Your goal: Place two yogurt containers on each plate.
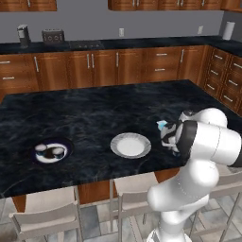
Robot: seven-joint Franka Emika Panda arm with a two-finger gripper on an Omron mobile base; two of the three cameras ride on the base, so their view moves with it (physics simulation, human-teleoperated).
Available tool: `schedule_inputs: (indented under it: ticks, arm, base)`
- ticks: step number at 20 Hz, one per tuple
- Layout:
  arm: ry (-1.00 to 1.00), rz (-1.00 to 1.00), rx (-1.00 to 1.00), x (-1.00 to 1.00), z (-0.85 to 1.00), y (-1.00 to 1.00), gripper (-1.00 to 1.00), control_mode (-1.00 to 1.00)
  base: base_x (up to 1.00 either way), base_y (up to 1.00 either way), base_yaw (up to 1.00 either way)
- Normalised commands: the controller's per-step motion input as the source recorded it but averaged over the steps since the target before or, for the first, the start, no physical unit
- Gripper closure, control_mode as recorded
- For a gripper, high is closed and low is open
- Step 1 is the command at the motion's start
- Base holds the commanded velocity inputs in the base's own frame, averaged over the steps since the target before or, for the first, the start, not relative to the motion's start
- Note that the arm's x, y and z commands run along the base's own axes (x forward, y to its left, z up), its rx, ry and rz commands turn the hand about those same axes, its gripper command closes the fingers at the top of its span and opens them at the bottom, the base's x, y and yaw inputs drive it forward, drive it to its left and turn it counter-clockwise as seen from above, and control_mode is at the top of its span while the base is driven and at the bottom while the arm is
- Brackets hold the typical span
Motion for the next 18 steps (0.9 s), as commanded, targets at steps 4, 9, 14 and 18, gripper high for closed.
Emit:
schedule_inputs:
  ticks: [4, 9, 14, 18]
  arm:
    - [0.01, 0.00, 0.00, 0.00, -0.15, 0.01, -1.00, -1.00]
    - [0.06, 0.00, 0.00, -0.05, -0.03, 0.00, -1.00, -1.00]
    - [0.03, 0.00, 0.00, 0.00, 0.00, 0.01, 1.00, -1.00]
    - [0.00, 0.00, 0.00, 0.00, 0.19, 0.00, 1.00, -1.00]
  base:
    - [0.00, 0.00, 0.00]
    - [0.00, 0.00, 0.00]
    - [0.00, 0.00, 0.00]
    - [0.00, 0.00, 0.00]
